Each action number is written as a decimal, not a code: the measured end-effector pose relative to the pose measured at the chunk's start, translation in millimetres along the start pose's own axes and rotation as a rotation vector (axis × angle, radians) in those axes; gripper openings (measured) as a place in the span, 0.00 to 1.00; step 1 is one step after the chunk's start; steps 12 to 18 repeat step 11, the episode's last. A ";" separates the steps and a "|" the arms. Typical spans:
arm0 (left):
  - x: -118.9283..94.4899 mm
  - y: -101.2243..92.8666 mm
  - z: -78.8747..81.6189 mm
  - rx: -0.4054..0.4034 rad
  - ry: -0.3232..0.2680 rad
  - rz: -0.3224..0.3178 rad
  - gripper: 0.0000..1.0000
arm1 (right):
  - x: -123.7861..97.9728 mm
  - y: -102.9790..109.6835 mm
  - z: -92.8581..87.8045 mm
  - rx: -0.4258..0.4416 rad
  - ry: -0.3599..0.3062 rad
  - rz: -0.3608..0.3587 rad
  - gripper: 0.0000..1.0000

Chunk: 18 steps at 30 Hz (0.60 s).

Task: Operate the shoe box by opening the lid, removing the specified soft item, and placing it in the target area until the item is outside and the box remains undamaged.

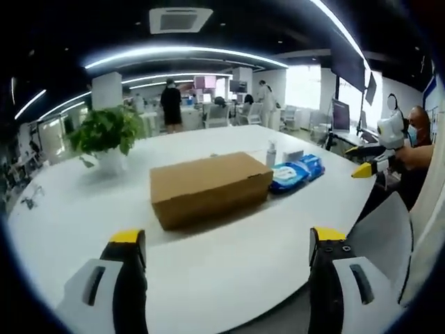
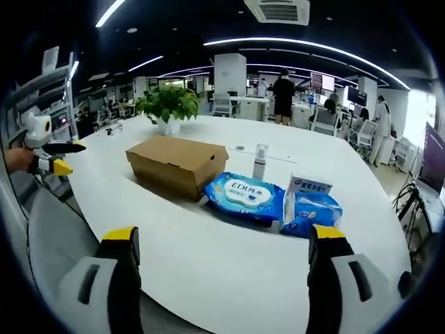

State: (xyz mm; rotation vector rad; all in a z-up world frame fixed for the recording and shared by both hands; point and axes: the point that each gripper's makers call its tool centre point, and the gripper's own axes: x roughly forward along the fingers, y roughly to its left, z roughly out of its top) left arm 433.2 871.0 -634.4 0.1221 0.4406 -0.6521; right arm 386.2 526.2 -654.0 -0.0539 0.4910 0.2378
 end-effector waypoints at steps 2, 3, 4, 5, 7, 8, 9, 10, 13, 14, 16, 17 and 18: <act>0.2 0.5 1.1 -0.005 -0.005 0.002 1.00 | -1.0 1.1 -1.3 -0.002 0.003 0.002 0.96; 0.5 0.6 1.8 -0.009 -0.009 0.004 1.00 | -1.6 1.6 -2.3 -0.003 0.007 0.004 0.96; 0.9 0.7 1.9 -0.009 -0.010 0.005 1.00 | -2.1 2.3 -2.6 -0.003 0.009 0.005 0.96; 2.3 1.0 1.7 -0.006 -0.011 0.009 1.00 | -2.5 2.8 -2.9 -0.003 0.010 0.006 0.96; 5.3 -0.1 0.4 -0.002 -0.003 0.006 1.00 | -3.0 3.2 -2.7 -0.001 0.009 0.007 0.96; 6.1 -0.8 -0.1 -0.002 0.001 0.002 1.00 | -2.9 3.0 -2.8 -0.001 0.008 0.007 0.96; 6.7 -1.7 -0.4 -0.002 0.003 -0.002 1.00 | -3.2 2.5 -2.3 -0.001 0.007 0.006 0.96; 7.0 -2.3 -0.5 0.000 0.006 -0.003 1.00 | -3.3 2.3 -2.0 -0.001 0.006 0.005 0.96; 7.0 -2.9 0.2 0.000 0.005 -0.006 1.00 | -3.6 1.2 -1.2 -0.001 0.003 0.001 0.96; 7.0 -2.9 0.2 0.000 0.005 -0.006 1.00 | -3.6 1.2 -1.2 -0.001 0.003 0.001 0.96; 7.0 -2.9 0.2 0.000 0.005 -0.006 1.00 | -3.6 1.2 -1.2 -0.001 0.003 0.001 0.96; 7.0 -2.9 0.2 0.000 0.005 -0.006 1.00 | -3.6 1.2 -1.2 -0.001 0.003 0.001 0.96; 7.0 -2.9 0.2 0.000 0.005 -0.006 1.00 | -3.6 1.2 -1.2 -0.001 0.003 0.001 0.96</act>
